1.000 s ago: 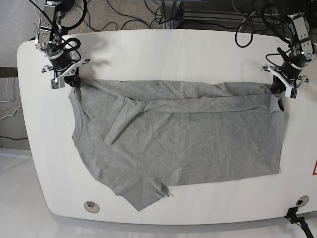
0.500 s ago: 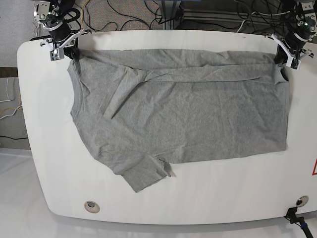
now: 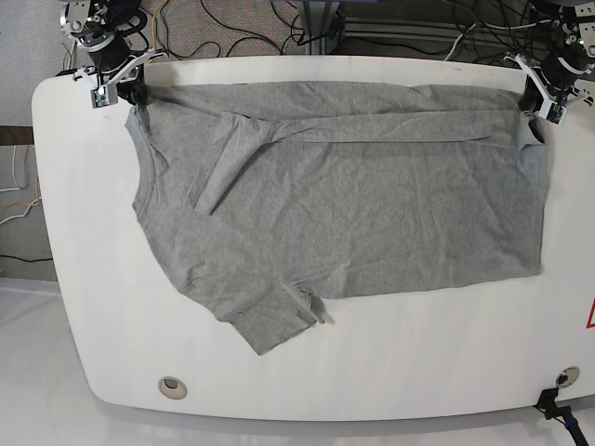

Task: Fold the T-shirt properly
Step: 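Grasp the folded edge with both grippers and drag the shirt toward the arms, then release the shirt and move both grippers along its sides toward the collar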

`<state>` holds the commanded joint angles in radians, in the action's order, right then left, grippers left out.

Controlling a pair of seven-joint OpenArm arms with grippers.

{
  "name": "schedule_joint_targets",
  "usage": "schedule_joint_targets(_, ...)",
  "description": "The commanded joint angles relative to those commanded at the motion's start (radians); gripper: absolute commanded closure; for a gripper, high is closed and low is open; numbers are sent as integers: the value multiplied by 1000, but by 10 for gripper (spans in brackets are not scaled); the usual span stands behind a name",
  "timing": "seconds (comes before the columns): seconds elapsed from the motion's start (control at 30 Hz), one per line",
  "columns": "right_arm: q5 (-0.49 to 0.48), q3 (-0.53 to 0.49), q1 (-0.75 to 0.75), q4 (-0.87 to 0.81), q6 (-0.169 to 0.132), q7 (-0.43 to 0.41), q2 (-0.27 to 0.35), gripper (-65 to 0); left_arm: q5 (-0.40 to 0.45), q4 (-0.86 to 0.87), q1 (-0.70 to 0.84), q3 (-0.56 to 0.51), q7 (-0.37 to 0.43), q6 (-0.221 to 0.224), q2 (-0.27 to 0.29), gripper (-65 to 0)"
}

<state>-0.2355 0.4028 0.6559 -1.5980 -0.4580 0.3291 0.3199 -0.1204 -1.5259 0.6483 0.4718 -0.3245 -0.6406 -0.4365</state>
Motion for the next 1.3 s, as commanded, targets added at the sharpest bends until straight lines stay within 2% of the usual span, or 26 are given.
schedule_joint_targets(0.43,0,-29,-44,-17,9,0,-9,0,-2,-2,-64,-20,-15,2,32,0)
schedule_joint_targets(0.47,3,-28,-44,-23,9,0,-21,-21,-2,-3,-72,-21,-20,2,32,-8)
schedule_joint_targets(0.53,8,-25,-40,-43,9,0,-25,-99,0,-3,-75,-23,-21,3,32,-140)
schedule_joint_targets(0.6,9,-25,-26,-57,9,0,-25,-165,2,-3,-75,-25,-28,5,31,-215)
schedule_joint_targets(0.7,9,-25,-15,-71,9,0,-23,-244,40,-5,-75,-25,-66,2,26,-222)
schedule_joint_targets(0.77,9,-25,-9,-91,9,0,-23,-270,55,-23,-74,-21,-68,0,26,-223)
schedule_joint_targets(0.9,9,-23,-9,-170,9,66,-23,-277,52,-72,-72,-2,-68,0,14,-272)
schedule_joint_targets(1.13,9,32,-43,-273,3,126,-21,-277,51,-187,-75,38,-68,-2,14,-276)
schedule_joint_targets(1.3,2,32,-87,-292,2,178,17,-277,49,-299,-80,95,-68,-2,15,-276)
